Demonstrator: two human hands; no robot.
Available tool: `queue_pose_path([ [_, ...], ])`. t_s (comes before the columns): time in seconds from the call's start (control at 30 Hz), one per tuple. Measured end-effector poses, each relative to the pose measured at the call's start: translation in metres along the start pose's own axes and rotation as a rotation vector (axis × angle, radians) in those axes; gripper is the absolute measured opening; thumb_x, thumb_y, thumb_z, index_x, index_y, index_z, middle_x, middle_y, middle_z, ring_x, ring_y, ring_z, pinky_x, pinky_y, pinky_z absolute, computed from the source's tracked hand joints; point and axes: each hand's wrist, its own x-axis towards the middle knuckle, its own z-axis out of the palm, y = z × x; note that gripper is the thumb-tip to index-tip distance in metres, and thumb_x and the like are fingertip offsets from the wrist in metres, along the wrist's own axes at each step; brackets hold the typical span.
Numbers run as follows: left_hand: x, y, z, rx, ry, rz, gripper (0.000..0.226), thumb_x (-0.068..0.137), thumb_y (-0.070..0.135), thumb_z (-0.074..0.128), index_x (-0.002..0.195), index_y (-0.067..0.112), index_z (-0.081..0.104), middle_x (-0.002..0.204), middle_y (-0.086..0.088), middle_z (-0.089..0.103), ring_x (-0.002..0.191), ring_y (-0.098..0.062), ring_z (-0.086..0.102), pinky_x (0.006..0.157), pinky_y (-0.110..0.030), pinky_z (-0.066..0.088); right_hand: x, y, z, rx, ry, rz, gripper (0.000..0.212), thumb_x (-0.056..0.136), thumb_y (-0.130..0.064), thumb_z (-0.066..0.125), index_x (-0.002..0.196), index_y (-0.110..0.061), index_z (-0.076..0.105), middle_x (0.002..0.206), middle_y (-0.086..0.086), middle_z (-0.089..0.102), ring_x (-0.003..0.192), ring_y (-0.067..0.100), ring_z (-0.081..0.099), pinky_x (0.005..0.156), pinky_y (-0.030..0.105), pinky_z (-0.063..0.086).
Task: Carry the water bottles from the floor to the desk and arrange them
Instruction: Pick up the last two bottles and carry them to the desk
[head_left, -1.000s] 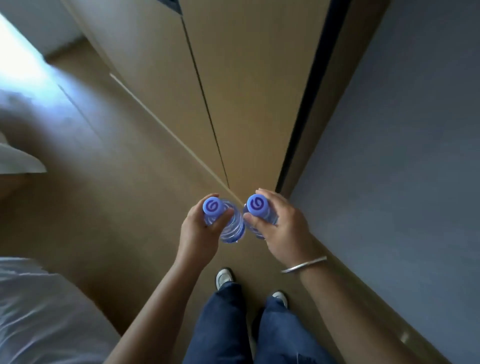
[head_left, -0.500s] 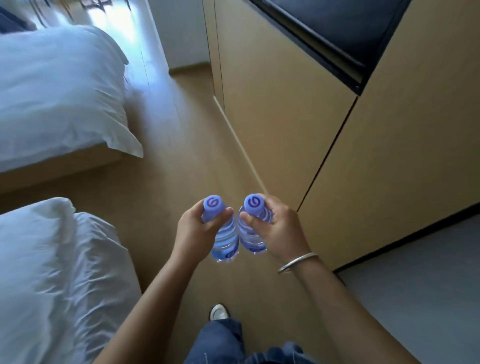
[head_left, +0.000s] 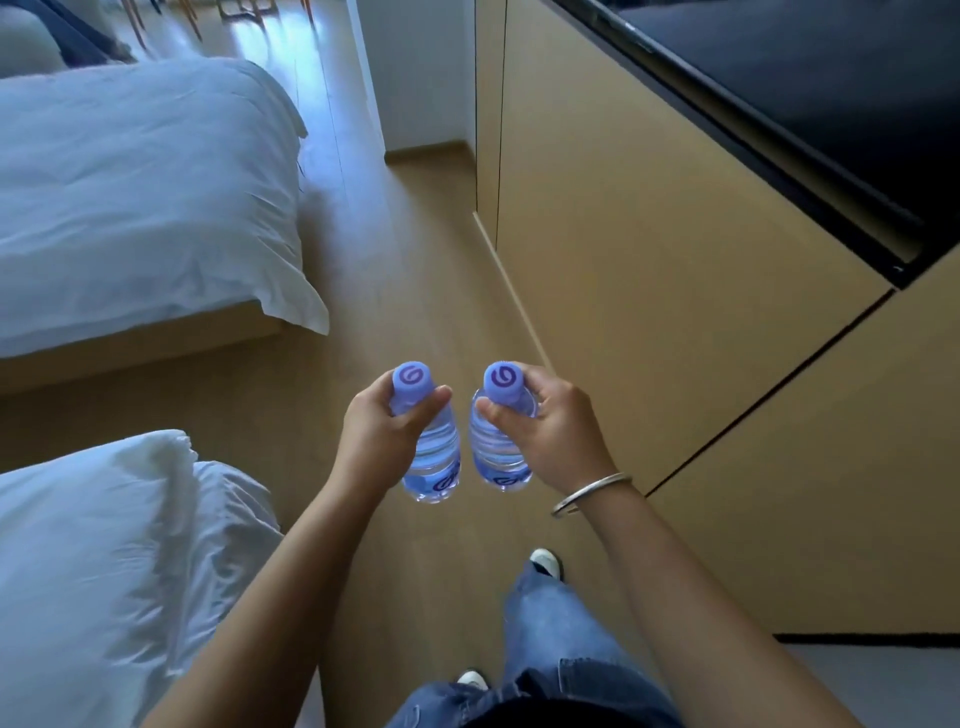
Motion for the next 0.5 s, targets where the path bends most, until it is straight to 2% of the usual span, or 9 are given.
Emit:
queue_pose_path([
  [0.13, 0.058, -0.003, 0.007, -0.009, 0.009, -0.027, 0.014, 0.082, 0.019, 0.069, 0.089, 0.008, 0.064, 0.076, 0.0, 0.063, 0.07, -0.011, 0.056, 0.071, -0.024, 0.046, 0.059, 0.013, 0.011, 0.008, -0.002, 0.033, 0.019, 0.079, -0.023, 0.072, 0.097, -0.017, 0.068, 0.085, -0.007, 0.066, 0.079, 0.008, 0.059, 0.079, 0.024, 0.047],
  [0.27, 0.128, 0.001, 0.019, -0.021, 0.02, -0.051, 0.008, 0.083, 0.02, 0.069, 0.08, 0.021, 0.061, 0.072, 0.006, 0.062, 0.062, 0.0, 0.055, 0.062, -0.011, 0.045, 0.131, 0.023, 0.016, 0.014, -0.029, 0.033, 0.02, 0.079, -0.022, 0.072, 0.098, -0.016, 0.068, 0.089, -0.003, 0.068, 0.083, 0.011, 0.061, 0.081, 0.028, 0.048],
  [0.4, 0.204, 0.011, 0.031, -0.055, 0.055, -0.086, 0.014, 0.084, 0.018, 0.068, 0.078, 0.026, 0.057, 0.075, 0.006, 0.061, 0.069, -0.007, 0.055, 0.07, -0.02, 0.046, 0.22, 0.028, 0.015, 0.009, -0.053, 0.023, 0.02, 0.078, -0.02, 0.073, 0.096, -0.014, 0.068, 0.089, -0.002, 0.068, 0.084, 0.014, 0.062, 0.081, 0.03, 0.049],
  [0.5, 0.257, 0.018, 0.039, -0.068, 0.074, -0.104, 0.015, 0.084, 0.018, 0.068, 0.079, 0.027, 0.057, 0.075, 0.008, 0.061, 0.067, -0.002, 0.057, 0.07, -0.017, 0.047, 0.282, 0.032, 0.013, -0.001, -0.092, 0.012, 0.022, 0.077, -0.019, 0.074, 0.097, -0.013, 0.068, 0.09, -0.001, 0.069, 0.086, 0.016, 0.063, 0.082, 0.032, 0.05],
])
